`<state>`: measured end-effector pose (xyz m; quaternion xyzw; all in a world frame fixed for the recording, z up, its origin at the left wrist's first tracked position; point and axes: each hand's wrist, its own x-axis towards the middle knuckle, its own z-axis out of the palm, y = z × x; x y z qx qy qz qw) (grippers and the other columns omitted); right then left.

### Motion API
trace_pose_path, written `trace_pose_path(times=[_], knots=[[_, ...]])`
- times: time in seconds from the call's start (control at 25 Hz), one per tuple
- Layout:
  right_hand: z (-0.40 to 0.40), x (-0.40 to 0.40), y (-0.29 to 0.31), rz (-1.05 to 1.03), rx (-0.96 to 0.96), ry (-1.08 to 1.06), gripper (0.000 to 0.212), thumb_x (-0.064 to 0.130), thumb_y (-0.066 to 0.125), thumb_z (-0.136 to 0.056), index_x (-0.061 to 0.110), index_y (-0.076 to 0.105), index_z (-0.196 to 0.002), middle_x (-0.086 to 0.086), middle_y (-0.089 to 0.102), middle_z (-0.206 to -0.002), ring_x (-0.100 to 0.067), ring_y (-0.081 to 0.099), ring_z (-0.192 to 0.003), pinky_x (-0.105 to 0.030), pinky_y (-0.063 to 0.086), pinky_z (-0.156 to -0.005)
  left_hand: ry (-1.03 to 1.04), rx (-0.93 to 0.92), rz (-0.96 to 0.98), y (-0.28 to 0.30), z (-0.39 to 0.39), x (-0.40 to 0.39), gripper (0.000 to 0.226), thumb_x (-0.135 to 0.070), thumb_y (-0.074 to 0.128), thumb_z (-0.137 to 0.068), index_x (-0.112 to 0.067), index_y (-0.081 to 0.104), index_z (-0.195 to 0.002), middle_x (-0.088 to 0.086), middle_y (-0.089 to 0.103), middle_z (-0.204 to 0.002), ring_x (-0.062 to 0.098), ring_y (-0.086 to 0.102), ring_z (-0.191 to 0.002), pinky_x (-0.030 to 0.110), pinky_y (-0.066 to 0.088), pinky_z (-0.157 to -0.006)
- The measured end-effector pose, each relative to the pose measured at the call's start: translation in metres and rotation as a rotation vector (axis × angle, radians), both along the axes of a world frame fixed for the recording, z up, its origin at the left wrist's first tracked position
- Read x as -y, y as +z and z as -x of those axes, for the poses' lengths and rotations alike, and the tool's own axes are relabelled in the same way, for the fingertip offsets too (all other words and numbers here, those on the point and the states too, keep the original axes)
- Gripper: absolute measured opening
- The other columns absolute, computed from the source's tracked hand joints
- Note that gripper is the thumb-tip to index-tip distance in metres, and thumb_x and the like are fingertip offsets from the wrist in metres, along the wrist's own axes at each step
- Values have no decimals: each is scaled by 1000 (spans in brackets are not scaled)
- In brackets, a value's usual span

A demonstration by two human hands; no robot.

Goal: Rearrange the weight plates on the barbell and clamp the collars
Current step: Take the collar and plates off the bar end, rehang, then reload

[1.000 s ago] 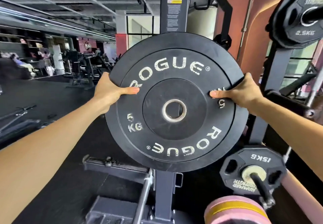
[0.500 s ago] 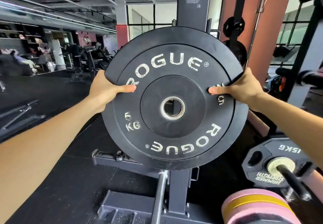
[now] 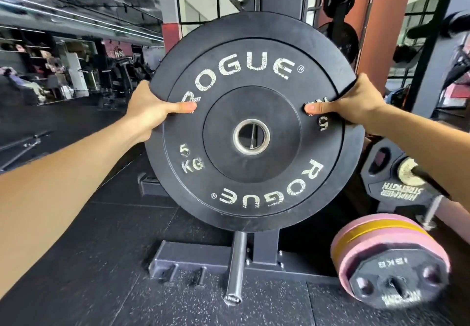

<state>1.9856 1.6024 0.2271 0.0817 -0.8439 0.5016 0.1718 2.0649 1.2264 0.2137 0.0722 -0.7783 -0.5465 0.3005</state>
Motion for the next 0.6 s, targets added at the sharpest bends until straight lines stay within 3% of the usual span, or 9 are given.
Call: trace_pose_path(times=[0.16, 0.36, 0.48, 0.6], knots=[[-16, 2, -61, 9, -3, -7, 122, 61, 94, -10, 21, 59, -120, 5, 69, -110, -16, 66, -102, -39, 54, -92, 4, -13, 11, -61, -15, 2, 102, -45, 97, -22, -19, 62, -114, -13, 73, -99, -1, 69, -86, 19, 52, -63], [-45, 12, -167, -7, -63, 24, 119, 58, 95, -14, 20, 60, -121, 7, 70, -107, -14, 67, -99, -35, 54, -92, -44, -49, 23, -169, -40, 14, 100, -40, 98, -29, -15, 63, -119, -8, 74, -105, 7, 70, -93, 22, 55, -69], [-68, 9, -184, 10, -125, -12, 112, 59, 94, -13, 23, 63, -115, 10, 71, -103, -11, 67, -97, -33, 54, -91, -58, -108, 49, -184, -54, 16, 73, -31, 98, -39, -21, 69, -105, -14, 76, -92, -5, 70, -77, 12, 52, -54], [-96, 6, -177, 39, -179, -14, 86, 59, 95, -13, 29, 71, -90, 20, 74, -80, 2, 70, -74, -23, 55, -72, -48, -157, 66, -173, -75, 11, 85, -34, 100, -39, -18, 67, -116, -14, 75, -99, -4, 69, -82, 12, 52, -55]])
